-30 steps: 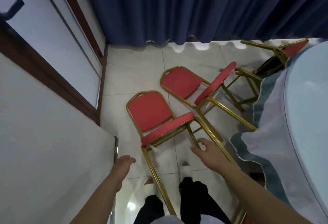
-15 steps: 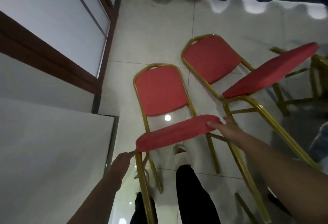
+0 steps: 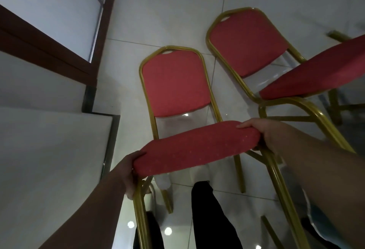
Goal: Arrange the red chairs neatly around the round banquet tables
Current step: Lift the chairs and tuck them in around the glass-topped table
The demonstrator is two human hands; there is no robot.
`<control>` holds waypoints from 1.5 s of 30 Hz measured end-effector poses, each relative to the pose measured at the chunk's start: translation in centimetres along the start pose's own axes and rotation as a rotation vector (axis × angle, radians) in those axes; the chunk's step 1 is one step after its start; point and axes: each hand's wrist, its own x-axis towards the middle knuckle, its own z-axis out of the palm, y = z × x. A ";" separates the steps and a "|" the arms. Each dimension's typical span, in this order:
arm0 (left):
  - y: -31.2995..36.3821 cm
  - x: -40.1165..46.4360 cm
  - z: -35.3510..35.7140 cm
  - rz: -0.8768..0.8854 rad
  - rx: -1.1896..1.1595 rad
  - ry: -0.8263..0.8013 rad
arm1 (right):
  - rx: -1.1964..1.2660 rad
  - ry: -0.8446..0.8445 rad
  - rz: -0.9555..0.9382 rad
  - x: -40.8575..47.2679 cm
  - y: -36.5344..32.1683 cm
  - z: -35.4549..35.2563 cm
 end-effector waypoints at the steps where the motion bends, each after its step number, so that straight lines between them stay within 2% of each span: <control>1: 0.1 0.0 -0.2 0.001 -0.008 -0.012 | 0.043 0.008 0.002 0.2 0.1 0.0; 5: -0.1 0.1 -0.3 0.014 -0.090 -0.017 | 0.153 0.010 -0.027 0.1 0.7 0.2; 9: -1.6 -0.2 -0.1 0.180 -0.184 -0.029 | 0.274 -0.006 -0.079 -0.6 1.8 0.7; 14: -3.7 -1.3 -0.9 0.333 -0.275 -0.165 | 0.339 -0.029 -0.126 -2.4 3.4 -0.2; 18: -2.8 -3.8 -0.8 0.428 -0.304 -0.243 | 0.372 -0.058 -0.204 -4.5 1.5 -1.5; 23: -0.5 -6.4 -1.2 0.690 -0.293 -0.236 | 0.468 -0.123 -0.352 -7.6 -1.5 -2.9; 28: -1.4 -7.6 -2.2 0.879 -0.201 -0.129 | 0.534 -0.144 -0.543 -8.6 0.5 -3.1; 33: -2.8 -6.9 -2.7 0.895 0.092 -0.031 | 0.467 -0.026 -0.574 -7.8 4.1 -2.5; 36: -4.2 -6.4 -2.8 0.912 0.145 0.032 | 0.393 0.030 -0.579 -8.0 5.3 -2.5; 39: -5.2 -6.3 -3.1 0.912 0.183 0.065 | 0.220 0.162 -0.604 -8.5 6.0 -2.4; 43: -6.6 -5.8 -4.4 0.854 0.313 0.081 | -0.134 0.364 -0.712 -9.0 8.4 -0.6; 45: -7.5 -5.5 -4.6 0.843 0.342 0.082 | -0.184 0.445 -0.716 -9.3 9.9 0.9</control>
